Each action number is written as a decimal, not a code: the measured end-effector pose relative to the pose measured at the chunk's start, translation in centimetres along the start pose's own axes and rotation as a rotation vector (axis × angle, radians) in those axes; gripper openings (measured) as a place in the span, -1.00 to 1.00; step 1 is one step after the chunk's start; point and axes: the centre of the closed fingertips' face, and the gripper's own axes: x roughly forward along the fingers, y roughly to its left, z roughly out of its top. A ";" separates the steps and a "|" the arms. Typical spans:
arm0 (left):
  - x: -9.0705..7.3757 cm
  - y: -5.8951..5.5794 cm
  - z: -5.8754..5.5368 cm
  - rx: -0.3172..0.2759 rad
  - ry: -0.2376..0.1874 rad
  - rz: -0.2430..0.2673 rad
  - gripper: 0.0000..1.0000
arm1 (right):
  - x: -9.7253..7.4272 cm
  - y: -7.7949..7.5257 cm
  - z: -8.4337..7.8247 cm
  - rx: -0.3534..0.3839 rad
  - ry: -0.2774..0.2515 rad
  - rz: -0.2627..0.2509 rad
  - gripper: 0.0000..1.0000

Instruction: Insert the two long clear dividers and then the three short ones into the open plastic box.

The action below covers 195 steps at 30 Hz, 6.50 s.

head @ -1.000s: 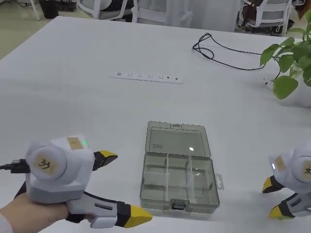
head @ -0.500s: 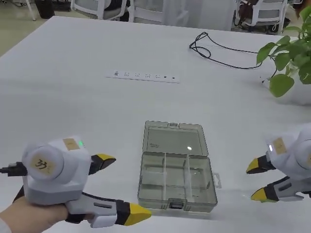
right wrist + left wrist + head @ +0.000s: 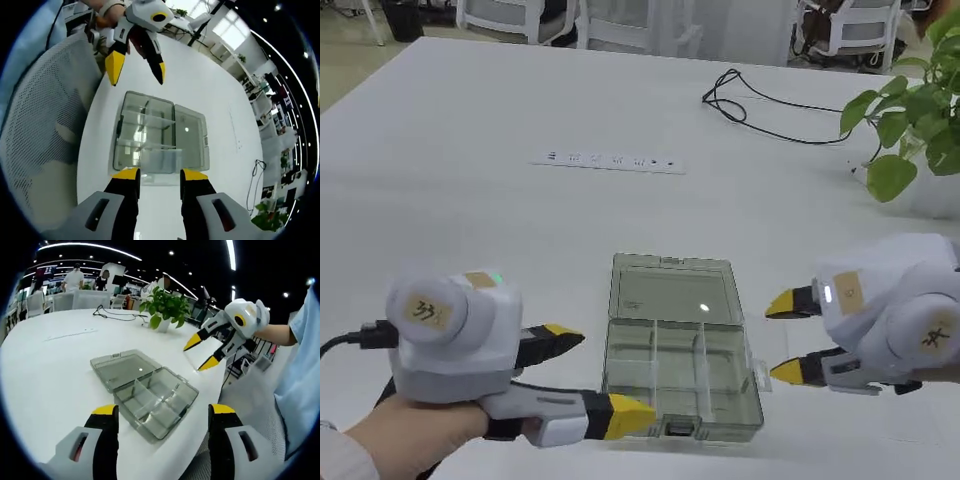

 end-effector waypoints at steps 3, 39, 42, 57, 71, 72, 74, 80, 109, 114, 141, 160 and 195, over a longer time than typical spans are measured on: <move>0.5 -0.2 0.3 -0.069 -0.007 -0.019 0.28 | 0.4 -0.7 1.3 -0.044 -0.014 -0.046 -0.36; 4.2 -1.2 2.8 -0.500 -0.139 -0.104 -0.99 | 2.7 -0.7 6.3 -0.173 -0.024 -0.123 -0.36; 4.0 -1.7 2.8 -0.499 -0.149 -0.116 -1.00 | 2.7 -0.6 6.3 -0.180 -0.023 -0.120 -0.36; 3.1 -1.8 2.8 -0.488 -0.158 -0.143 -1.00 | 2.1 -0.1 7.3 -0.042 -0.131 -0.050 -0.09; 2.3 -3.1 2.1 -0.259 -0.124 -0.251 -1.00 | -1.7 -1.2 6.3 0.236 -0.254 0.190 -0.29; 2.2 -3.4 2.2 -0.225 -0.132 -0.273 -1.00 | -1.9 -1.5 6.4 0.275 -0.264 0.201 -0.30; 2.0 -3.7 2.3 -0.186 -0.134 -0.297 -1.00 | -2.3 -1.5 6.6 0.304 -0.275 0.254 -0.35; 1.8 -4.2 1.9 -0.027 -0.114 -0.323 -1.00 | -2.5 -1.4 6.2 0.279 -0.232 0.356 -0.36; 1.7 -5.9 1.7 0.271 -0.142 -0.344 -1.00 | -1.0 3.0 7.9 0.182 -0.065 0.616 -0.85; 1.7 -6.2 1.5 0.283 -0.142 -0.347 -1.00 | -1.1 3.4 7.9 0.167 -0.062 0.627 -0.92; 2.1 -4.9 1.0 0.312 -0.060 -0.305 -0.63 | -0.5 3.4 7.6 0.134 0.053 0.609 -0.97; 1.0 0.3 -0.6 0.293 -0.001 -0.054 1.00 | 2.3 0.5 5.6 0.210 0.103 0.510 -0.96; 0.2 0.7 -2.0 0.247 0.006 -0.039 0.86 | 4.7 0.9 4.8 0.239 0.082 0.496 -0.96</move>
